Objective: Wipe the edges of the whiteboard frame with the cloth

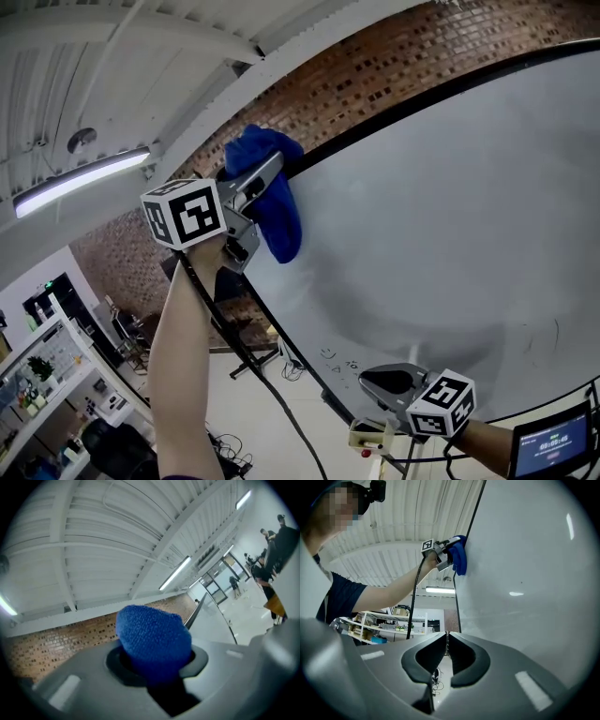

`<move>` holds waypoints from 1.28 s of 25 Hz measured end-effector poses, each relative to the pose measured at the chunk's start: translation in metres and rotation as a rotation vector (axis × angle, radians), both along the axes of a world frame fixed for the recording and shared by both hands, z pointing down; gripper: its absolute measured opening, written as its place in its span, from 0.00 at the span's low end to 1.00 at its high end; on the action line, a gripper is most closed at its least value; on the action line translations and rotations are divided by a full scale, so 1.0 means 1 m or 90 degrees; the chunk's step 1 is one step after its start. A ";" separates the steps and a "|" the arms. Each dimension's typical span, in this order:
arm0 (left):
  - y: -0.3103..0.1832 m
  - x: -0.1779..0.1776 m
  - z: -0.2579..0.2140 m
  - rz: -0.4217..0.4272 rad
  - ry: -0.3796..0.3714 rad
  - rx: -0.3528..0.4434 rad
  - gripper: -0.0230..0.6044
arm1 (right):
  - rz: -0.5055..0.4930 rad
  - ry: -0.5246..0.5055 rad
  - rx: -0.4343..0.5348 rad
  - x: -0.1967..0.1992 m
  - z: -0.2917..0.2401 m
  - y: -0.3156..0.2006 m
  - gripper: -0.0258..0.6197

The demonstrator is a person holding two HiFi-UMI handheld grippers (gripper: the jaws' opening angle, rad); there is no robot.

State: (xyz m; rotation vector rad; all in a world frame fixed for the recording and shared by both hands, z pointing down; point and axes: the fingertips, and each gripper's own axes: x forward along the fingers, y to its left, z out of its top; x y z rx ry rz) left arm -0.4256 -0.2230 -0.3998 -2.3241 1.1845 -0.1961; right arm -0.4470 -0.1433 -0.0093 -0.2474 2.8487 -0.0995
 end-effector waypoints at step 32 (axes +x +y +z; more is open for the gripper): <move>0.247 0.051 0.503 0.033 0.382 -0.265 0.24 | 0.424 0.162 -0.100 0.190 0.162 0.109 0.08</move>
